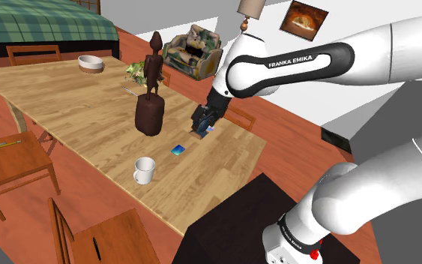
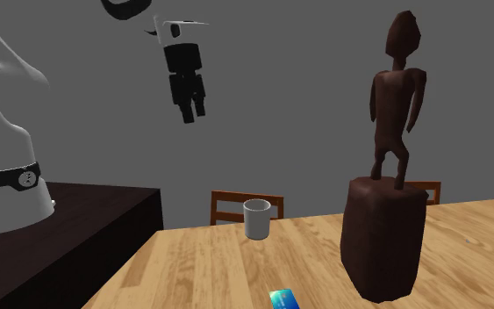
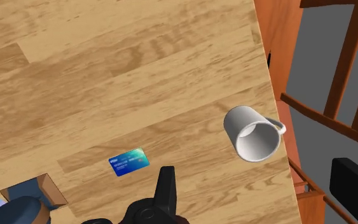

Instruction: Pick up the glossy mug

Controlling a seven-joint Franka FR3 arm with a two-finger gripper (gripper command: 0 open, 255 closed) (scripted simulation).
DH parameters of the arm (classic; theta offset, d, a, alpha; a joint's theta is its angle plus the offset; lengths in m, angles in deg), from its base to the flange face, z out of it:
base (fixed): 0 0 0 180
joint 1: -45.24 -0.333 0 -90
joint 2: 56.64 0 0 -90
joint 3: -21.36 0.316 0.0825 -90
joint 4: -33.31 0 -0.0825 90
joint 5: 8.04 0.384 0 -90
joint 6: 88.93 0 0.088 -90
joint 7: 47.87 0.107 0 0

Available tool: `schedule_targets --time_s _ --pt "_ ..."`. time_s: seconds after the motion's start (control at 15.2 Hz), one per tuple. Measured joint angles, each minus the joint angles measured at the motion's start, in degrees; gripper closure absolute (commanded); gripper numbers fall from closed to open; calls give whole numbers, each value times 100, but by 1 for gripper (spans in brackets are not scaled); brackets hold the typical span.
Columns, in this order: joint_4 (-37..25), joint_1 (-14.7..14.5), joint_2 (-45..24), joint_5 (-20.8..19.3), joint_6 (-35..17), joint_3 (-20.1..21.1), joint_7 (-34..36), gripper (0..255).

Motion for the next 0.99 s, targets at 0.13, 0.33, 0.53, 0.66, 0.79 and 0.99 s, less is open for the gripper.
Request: schedule_targets --time_s 0.13,0.33,0.53,0.66,0.79,0.99 --pt "-213 -16 -519 -44 -308 105 140 0" --pt "-418 -38 -1190 -139 -756 219 330 0" --pt "-616 -79 -1894 -290 -1243 300 551 0" --pt "-780 -120 -2257 -413 -1425 323 717 0" --pt "-1033 -192 -2792 -584 -1693 325 922 0" --pt "-1405 -309 -3499 -801 -1997 251 1144 0"
